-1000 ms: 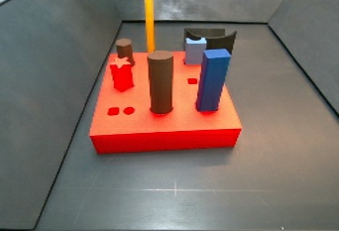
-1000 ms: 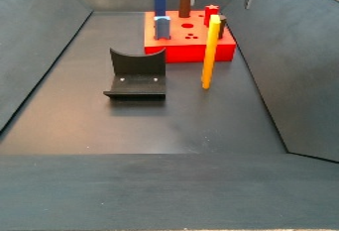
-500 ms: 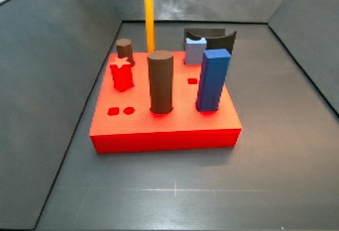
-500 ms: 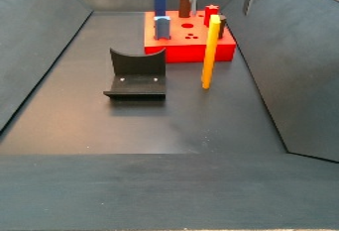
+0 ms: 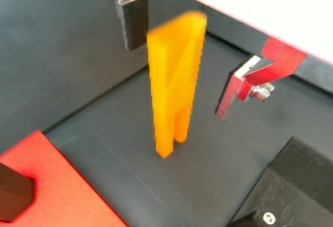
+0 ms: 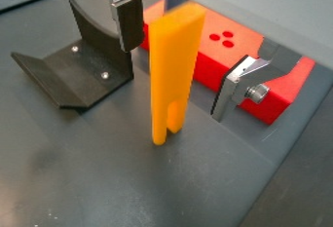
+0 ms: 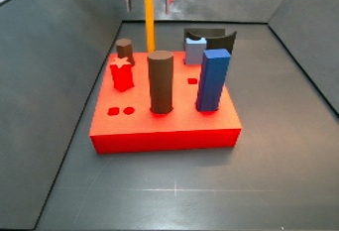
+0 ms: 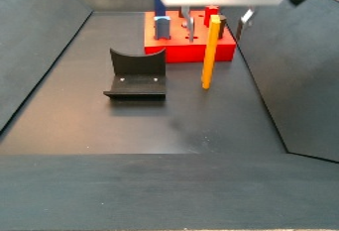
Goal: Pick up the square-circle object. Move up. Rotate the square-circle object. Move to above the board. Insert the square-circle object.
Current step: Rotate the square-circle object, then move to above the board.
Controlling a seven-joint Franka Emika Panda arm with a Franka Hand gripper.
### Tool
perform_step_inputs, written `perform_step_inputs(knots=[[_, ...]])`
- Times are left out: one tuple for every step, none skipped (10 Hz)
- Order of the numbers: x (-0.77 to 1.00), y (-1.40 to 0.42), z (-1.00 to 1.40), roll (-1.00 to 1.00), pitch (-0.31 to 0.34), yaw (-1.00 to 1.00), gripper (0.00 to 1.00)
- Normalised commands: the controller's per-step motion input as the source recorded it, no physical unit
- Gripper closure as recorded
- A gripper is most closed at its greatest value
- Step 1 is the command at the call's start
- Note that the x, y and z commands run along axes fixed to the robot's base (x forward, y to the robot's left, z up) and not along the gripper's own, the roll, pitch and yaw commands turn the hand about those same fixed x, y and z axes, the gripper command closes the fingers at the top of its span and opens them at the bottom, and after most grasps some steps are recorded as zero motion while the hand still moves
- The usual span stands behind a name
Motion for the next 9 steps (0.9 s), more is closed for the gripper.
perform_step_inputs(knots=[[0.0, 0.0, 0.0, -0.02, -0.058, 0.04, 1.0], [-0.08, -0.07, 1.0, 0.25, -0.138, 0.17, 1.0], [-0.09, -0.07, 1.0, 0.25, -0.128, 0.16, 1.0], [-0.1, -0.07, 1.0, 0.25, -0.091, 0.13, 1.0], [-0.08, -0.06, 1.0, 0.24, -0.032, 0.08, 1.0], [-0.07, -0.06, 1.0, 0.22, 0.017, 0.06, 1.0], [-0.06, -0.06, 1.0, 0.2, 0.05, 0.05, 1.0], [-0.05, -0.06, 1.0, 0.18, 0.054, 0.04, 1.0], [-0.04, -0.05, 0.88, 0.16, 0.062, 0.04, 1.0]])
